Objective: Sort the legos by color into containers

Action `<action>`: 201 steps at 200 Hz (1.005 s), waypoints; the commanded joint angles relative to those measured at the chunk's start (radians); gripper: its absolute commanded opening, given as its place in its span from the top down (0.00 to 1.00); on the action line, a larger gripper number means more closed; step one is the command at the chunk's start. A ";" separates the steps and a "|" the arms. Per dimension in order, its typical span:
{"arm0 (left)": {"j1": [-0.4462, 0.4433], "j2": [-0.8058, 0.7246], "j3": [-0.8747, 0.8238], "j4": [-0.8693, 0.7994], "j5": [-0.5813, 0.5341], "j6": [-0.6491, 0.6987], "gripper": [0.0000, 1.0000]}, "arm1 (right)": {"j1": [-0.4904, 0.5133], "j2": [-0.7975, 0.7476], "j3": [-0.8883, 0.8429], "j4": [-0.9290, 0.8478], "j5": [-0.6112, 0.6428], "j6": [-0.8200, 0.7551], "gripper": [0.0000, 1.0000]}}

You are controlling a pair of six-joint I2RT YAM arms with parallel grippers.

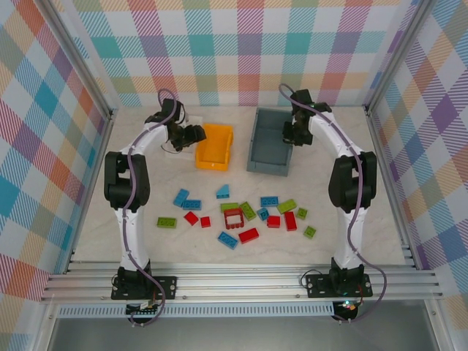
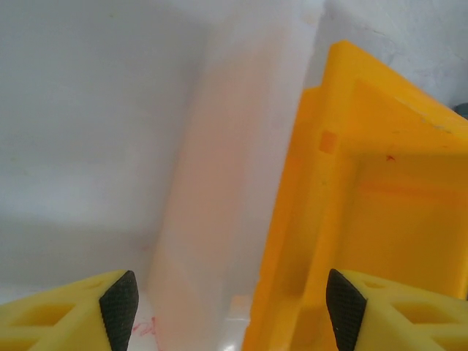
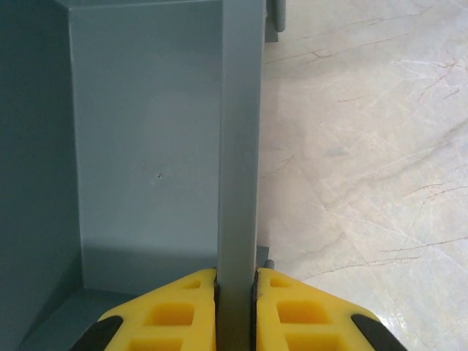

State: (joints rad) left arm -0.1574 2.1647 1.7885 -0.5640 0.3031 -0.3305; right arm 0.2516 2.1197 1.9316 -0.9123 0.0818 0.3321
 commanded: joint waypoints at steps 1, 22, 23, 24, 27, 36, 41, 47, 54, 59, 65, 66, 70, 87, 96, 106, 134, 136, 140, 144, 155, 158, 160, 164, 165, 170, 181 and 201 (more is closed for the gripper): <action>-0.033 -0.025 -0.040 0.044 0.063 0.005 0.30 | 0.008 0.011 0.047 -0.031 0.018 -0.083 0.84; -0.056 -0.043 -0.088 0.079 0.089 -0.014 0.31 | 0.008 0.013 0.049 -0.017 -0.019 -0.127 0.84; -0.057 -0.043 -0.089 0.079 0.090 -0.014 0.31 | 0.008 0.014 0.049 -0.017 -0.020 -0.128 0.85; -0.058 -0.044 -0.090 0.080 0.090 -0.014 0.31 | 0.008 0.014 0.050 -0.017 -0.020 -0.130 0.85; -0.063 -0.045 -0.094 0.082 0.090 -0.017 0.31 | 0.007 0.016 0.052 -0.019 -0.024 -0.136 0.84; -0.076 -0.050 -0.106 0.090 0.091 -0.025 0.32 | 0.008 0.025 0.066 -0.026 -0.033 -0.153 0.84; -0.084 -0.054 -0.115 0.097 0.092 -0.032 0.32 | 0.007 0.031 0.074 -0.031 -0.038 -0.162 0.84; -0.093 -0.061 -0.125 0.107 0.091 -0.042 0.32 | 0.007 0.038 0.083 -0.034 -0.048 -0.169 0.84; -0.102 -0.070 -0.139 0.118 0.084 -0.054 0.33 | 0.008 0.045 0.090 -0.034 -0.059 -0.180 0.84; -0.110 -0.076 -0.150 0.125 0.076 -0.062 0.33 | 0.007 0.049 0.096 -0.036 -0.067 -0.187 0.84; -0.116 -0.085 -0.161 0.138 0.069 -0.070 0.33 | 0.008 0.056 0.103 -0.037 -0.072 -0.195 0.84; -0.118 -0.087 -0.162 0.139 0.068 -0.071 0.33 | 0.008 0.058 0.104 -0.038 -0.072 -0.196 0.84; -0.122 -0.091 -0.169 0.144 0.061 -0.076 0.33 | 0.008 0.061 0.110 -0.041 -0.073 -0.199 0.84; -0.134 -0.106 -0.191 0.165 0.049 -0.097 0.33 | 0.008 0.081 0.141 -0.058 -0.074 -0.211 0.84; -0.140 -0.111 -0.194 0.164 0.036 -0.099 0.33 | 0.007 0.086 0.150 -0.066 -0.069 -0.211 0.82; -0.143 -0.121 -0.197 0.152 0.007 -0.098 0.32 | 0.007 0.085 0.158 -0.074 -0.049 -0.204 0.74; -0.143 -0.220 -0.237 0.124 -0.125 -0.099 0.25 | 0.005 -0.015 0.085 -0.031 0.024 -0.155 0.56; -0.143 -0.231 -0.241 0.122 -0.136 -0.101 0.25 | 0.005 -0.025 0.077 -0.026 0.030 -0.150 0.54; -0.143 -0.249 -0.249 0.118 -0.159 -0.103 0.23 | 0.005 -0.049 0.061 -0.017 0.043 -0.140 0.52; -0.143 -0.276 -0.257 0.118 -0.173 -0.106 0.20 | 0.004 -0.076 0.043 -0.010 0.056 -0.129 0.49; -0.144 -0.336 -0.282 0.119 -0.202 -0.115 0.16 | 0.005 -0.153 -0.009 0.006 0.102 -0.089 0.43; -0.145 -0.354 -0.289 0.119 -0.207 -0.118 0.16 | 0.005 -0.175 -0.023 0.008 0.113 -0.075 0.42; -0.145 -0.366 -0.293 0.119 -0.212 -0.118 0.16 | 0.004 -0.189 -0.034 0.011 0.118 -0.067 0.42; -0.147 -0.389 -0.303 0.119 -0.217 -0.122 0.16 | 0.003 -0.219 -0.059 0.015 0.129 -0.048 0.41; -0.147 -0.395 -0.306 0.119 -0.218 -0.123 0.16 | 0.003 -0.229 -0.066 0.016 0.132 -0.042 0.41; -0.152 -0.423 -0.315 0.118 -0.224 -0.123 0.15 | 0.003 -0.270 -0.102 0.020 0.145 -0.017 0.40; -0.170 -0.491 -0.342 0.107 -0.236 -0.123 0.15 | 0.003 -0.362 -0.194 0.010 0.175 0.067 0.38; -0.242 -0.611 -0.408 0.095 -0.244 -0.131 0.14 | 0.009 -0.547 -0.427 -0.011 0.173 0.247 0.39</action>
State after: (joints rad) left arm -0.3244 1.7016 1.4479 -0.4427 0.1051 -0.4458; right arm 0.2558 1.7603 1.6897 -0.8909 0.2020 0.3408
